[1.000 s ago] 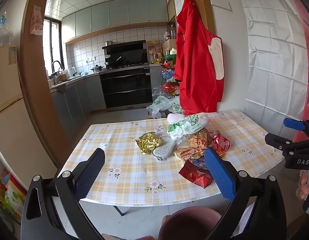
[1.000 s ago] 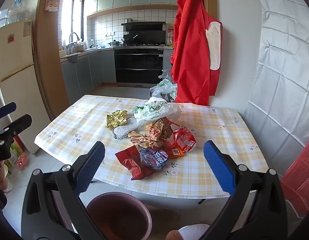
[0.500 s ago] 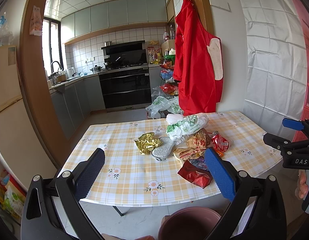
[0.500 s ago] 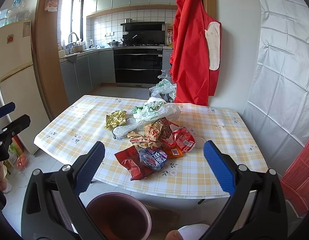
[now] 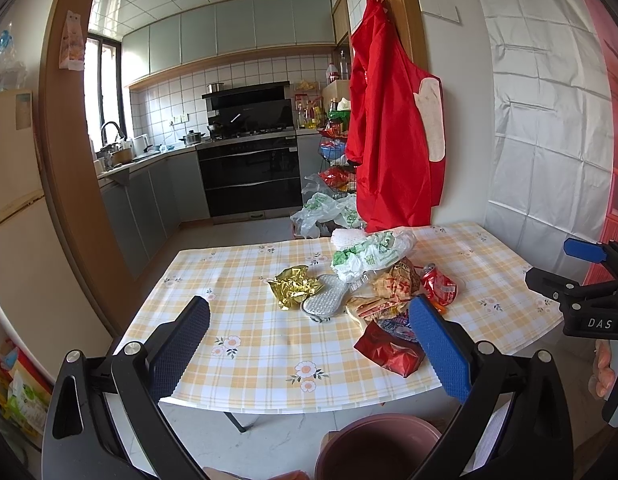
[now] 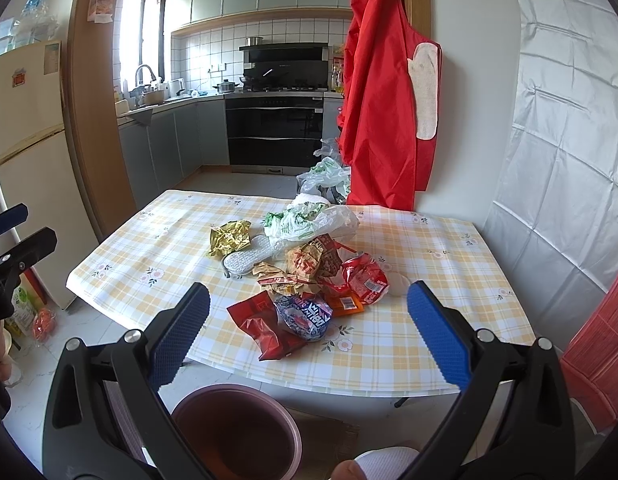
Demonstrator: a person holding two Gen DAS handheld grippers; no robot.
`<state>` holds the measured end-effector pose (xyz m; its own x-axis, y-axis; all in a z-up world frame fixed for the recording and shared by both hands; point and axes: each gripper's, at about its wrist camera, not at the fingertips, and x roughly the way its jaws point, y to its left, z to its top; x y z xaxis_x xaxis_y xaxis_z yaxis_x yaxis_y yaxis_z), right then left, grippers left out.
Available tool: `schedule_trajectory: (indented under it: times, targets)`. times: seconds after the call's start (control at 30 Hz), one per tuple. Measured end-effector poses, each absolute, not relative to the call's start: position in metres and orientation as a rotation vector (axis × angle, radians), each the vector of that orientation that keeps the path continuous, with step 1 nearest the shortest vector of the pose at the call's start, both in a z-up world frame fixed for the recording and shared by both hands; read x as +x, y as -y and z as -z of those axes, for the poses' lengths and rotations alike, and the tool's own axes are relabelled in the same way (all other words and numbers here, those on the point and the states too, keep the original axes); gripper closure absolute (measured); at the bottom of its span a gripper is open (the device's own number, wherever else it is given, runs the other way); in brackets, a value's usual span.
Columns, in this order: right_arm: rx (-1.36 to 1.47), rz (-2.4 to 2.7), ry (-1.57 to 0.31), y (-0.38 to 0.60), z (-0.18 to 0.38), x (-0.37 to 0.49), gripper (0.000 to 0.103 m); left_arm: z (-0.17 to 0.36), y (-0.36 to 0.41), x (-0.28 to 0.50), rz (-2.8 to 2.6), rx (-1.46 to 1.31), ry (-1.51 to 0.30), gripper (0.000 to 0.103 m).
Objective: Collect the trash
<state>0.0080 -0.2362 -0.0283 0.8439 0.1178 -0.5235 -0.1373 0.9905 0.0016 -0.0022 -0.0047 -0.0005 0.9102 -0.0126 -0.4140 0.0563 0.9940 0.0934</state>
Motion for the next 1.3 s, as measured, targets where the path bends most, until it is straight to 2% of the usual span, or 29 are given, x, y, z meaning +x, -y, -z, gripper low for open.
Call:
schedule_trajectory:
  times: [1.3]
  targets:
    - [-0.032, -0.127, -0.572, 0.2334, 0.0340, 0.0060, 0.006, 0.0014, 0.0051, -0.0066, 0.043, 0.087, -0.442, 0.005]
